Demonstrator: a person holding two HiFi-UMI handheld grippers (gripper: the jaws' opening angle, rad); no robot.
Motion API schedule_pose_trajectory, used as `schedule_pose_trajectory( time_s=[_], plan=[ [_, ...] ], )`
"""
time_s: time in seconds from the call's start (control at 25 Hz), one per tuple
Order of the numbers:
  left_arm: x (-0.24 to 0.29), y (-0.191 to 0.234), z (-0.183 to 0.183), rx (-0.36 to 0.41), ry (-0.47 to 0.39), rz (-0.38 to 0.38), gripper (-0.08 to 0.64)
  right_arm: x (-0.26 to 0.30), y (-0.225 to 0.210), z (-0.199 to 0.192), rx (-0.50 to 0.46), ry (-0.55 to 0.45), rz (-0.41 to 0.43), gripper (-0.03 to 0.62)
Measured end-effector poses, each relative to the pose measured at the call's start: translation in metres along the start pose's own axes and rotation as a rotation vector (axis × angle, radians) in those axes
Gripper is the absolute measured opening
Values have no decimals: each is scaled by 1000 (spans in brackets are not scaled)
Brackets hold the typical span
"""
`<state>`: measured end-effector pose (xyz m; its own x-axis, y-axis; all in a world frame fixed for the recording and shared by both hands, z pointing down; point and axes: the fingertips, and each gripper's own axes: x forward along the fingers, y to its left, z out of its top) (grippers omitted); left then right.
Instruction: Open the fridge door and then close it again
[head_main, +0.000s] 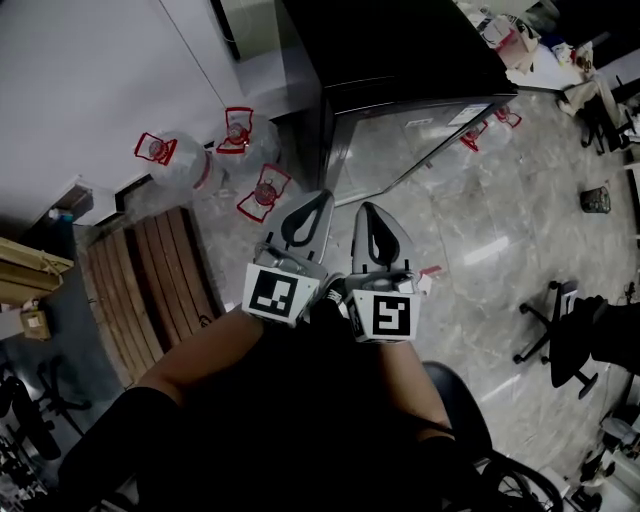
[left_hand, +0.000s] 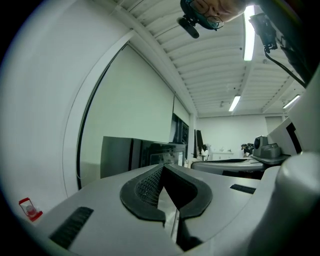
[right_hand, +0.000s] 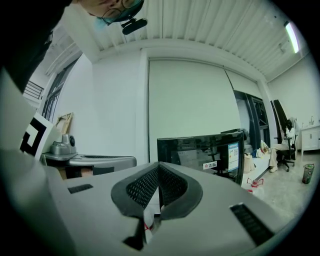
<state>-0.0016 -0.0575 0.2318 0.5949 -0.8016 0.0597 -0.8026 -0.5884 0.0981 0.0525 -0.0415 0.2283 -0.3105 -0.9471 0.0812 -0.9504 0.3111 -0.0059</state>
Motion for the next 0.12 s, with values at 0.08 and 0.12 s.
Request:
schedule_pose_trajectory(
  time_s=[0.08, 0.12],
  plan=[
    [-5, -5, 5, 3, 2, -4, 6, -6, 3, 6, -11, -8, 7, 15],
    [-8, -8, 8, 5, 3, -6, 6, -9, 5, 8, -16, -12, 11, 15]
  ],
)
